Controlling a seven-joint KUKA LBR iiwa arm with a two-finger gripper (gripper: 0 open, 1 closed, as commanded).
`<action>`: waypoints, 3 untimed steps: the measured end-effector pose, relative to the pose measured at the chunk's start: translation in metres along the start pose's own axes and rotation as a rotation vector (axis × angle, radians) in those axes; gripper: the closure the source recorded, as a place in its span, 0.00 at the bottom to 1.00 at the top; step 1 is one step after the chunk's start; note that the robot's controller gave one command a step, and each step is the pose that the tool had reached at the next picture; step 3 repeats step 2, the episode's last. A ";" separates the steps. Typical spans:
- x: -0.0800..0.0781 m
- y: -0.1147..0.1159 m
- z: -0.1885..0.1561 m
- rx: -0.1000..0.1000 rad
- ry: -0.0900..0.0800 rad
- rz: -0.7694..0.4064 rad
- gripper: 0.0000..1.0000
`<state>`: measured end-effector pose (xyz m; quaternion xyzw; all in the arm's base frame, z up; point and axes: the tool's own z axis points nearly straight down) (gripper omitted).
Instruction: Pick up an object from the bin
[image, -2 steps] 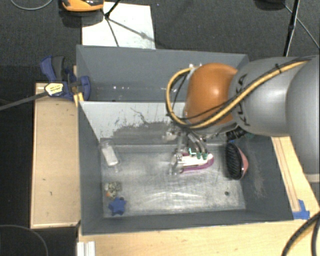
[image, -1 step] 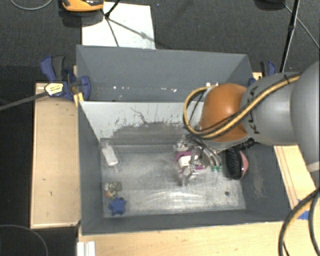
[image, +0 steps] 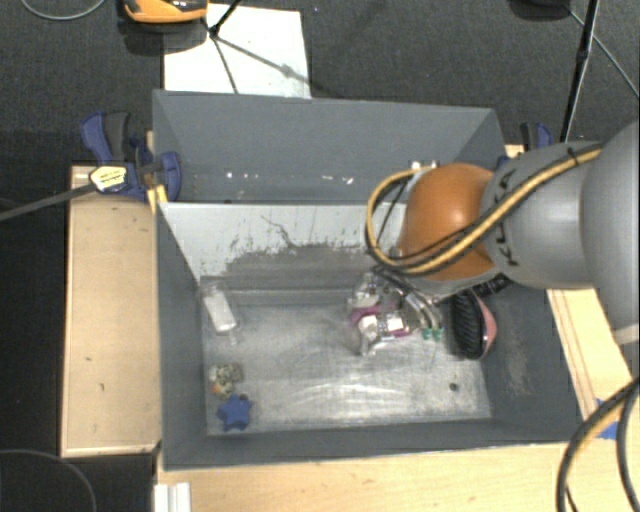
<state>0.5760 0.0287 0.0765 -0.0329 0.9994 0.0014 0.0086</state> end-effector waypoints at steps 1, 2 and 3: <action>0.011 -0.004 -0.086 0.002 0.009 0.012 1.00; -0.004 0.008 -0.211 0.002 0.006 -0.004 1.00; -0.004 0.008 -0.211 0.002 0.006 -0.004 1.00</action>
Offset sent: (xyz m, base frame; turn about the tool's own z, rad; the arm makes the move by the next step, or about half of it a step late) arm -0.0142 -0.0056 0.0809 0.0062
